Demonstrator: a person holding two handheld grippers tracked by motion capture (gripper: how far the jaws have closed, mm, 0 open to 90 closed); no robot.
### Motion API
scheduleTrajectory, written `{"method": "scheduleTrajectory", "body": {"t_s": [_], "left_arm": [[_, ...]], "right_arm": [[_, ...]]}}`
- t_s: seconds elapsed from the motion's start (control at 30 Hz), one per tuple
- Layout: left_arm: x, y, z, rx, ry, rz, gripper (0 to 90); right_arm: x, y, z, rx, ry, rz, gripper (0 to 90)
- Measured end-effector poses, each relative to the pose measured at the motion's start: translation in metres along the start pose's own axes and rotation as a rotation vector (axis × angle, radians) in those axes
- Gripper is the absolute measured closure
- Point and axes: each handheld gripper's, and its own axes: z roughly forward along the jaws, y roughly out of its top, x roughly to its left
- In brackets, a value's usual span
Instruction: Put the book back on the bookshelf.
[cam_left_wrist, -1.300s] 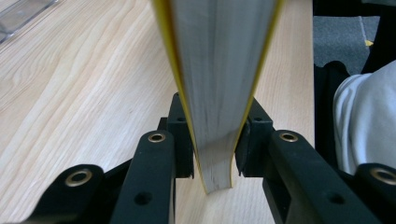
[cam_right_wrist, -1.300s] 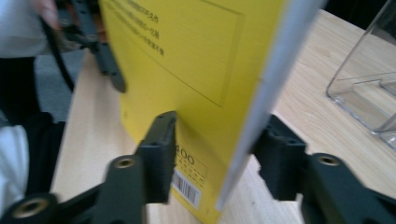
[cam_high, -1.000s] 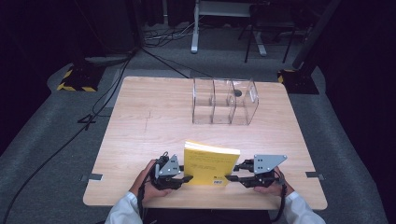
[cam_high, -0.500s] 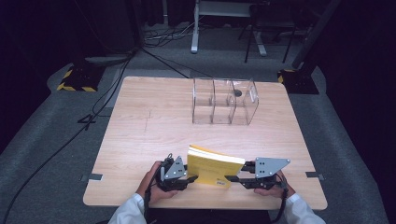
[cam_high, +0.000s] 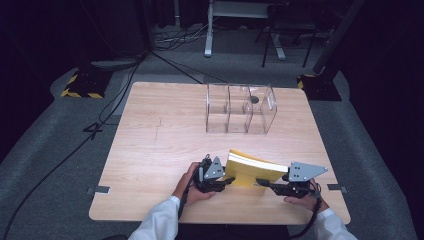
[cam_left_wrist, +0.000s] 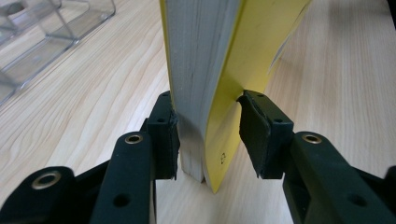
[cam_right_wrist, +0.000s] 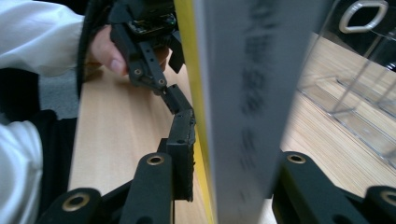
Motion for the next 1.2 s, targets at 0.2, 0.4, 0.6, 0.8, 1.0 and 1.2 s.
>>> {"method": "scheduleTrajectory", "body": {"t_s": [0.2,0.4,0.6,0.8,1.0,1.2], "left_arm": [[0.0,0.01,0.018,-0.014,0.03,-0.039,52.6],[0.001,0.007,0.013,-0.018,0.063,-0.072,50.0],[0.008,-0.006,-0.01,0.034,0.113,-0.095,42.9],[0.01,-0.031,-0.048,0.09,0.177,-0.129,30.4],[0.014,-0.067,-0.087,0.117,0.199,-0.23,22.8],[0.017,-0.085,-0.114,0.123,0.254,-0.31,18.1]], "right_arm": [[-0.004,-0.003,-0.004,0.006,-0.068,-0.011,73.5],[-0.004,-0.004,-0.005,-0.002,-0.087,-0.009,75.4],[-0.007,-0.005,-0.006,-0.01,-0.082,0.008,75.5],[-0.008,-0.004,-0.006,-0.004,-0.165,0.024,75.6],[-0.011,-0.004,-0.008,0.003,-0.25,0.048,75.7],[-0.014,-0.001,-0.009,0.014,-0.315,0.051,75.8]]}}
